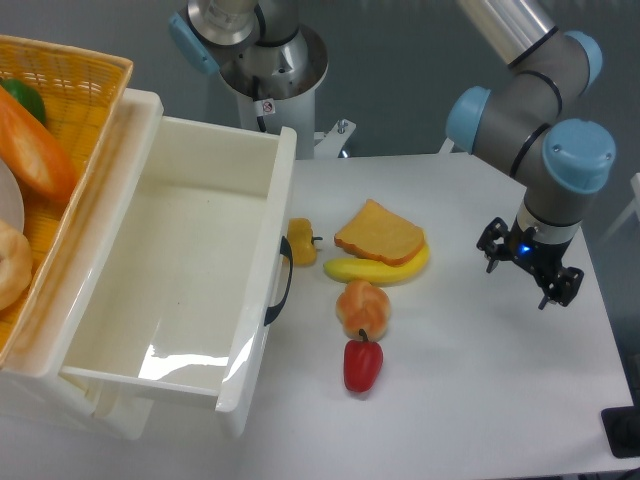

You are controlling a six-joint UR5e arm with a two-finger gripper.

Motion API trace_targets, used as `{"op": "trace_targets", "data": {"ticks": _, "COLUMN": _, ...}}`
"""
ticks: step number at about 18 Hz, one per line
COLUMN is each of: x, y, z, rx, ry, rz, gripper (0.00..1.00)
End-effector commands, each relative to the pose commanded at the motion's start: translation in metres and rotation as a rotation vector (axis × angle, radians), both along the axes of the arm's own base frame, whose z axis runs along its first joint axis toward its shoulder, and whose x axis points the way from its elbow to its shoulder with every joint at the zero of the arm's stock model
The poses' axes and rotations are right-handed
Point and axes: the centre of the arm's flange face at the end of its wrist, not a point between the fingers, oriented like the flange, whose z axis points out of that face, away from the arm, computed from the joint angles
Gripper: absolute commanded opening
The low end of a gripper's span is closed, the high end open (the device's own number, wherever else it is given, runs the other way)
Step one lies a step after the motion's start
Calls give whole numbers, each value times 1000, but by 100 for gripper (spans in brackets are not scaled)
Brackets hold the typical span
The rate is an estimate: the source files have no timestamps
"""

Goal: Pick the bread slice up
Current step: 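Move the gripper over the toast-coloured bread slice on the banana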

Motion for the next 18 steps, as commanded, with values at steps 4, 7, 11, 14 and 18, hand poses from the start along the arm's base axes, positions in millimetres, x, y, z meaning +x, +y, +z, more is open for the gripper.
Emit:
{"op": "trace_targets", "data": {"ticks": 4, "x": 2, "y": 2, "z": -1, "rx": 2, "ry": -7, "rz": 21, "gripper": 100}}
{"op": "trace_targets", "data": {"ticks": 7, "x": 20, "y": -6, "z": -6, "rx": 2, "ry": -32, "rz": 43, "gripper": 100}}
{"op": "trace_targets", "data": {"ticks": 11, "x": 40, "y": -24, "z": -22, "rx": 47, "ry": -103, "rz": 68, "gripper": 100}}
{"op": "trace_targets", "data": {"ticks": 14, "x": 60, "y": -27, "z": -21, "rx": 48, "ry": -119, "rz": 63, "gripper": 100}}
{"op": "trace_targets", "data": {"ticks": 18, "x": 77, "y": -27, "z": -31, "rx": 37, "ry": -155, "rz": 58, "gripper": 100}}
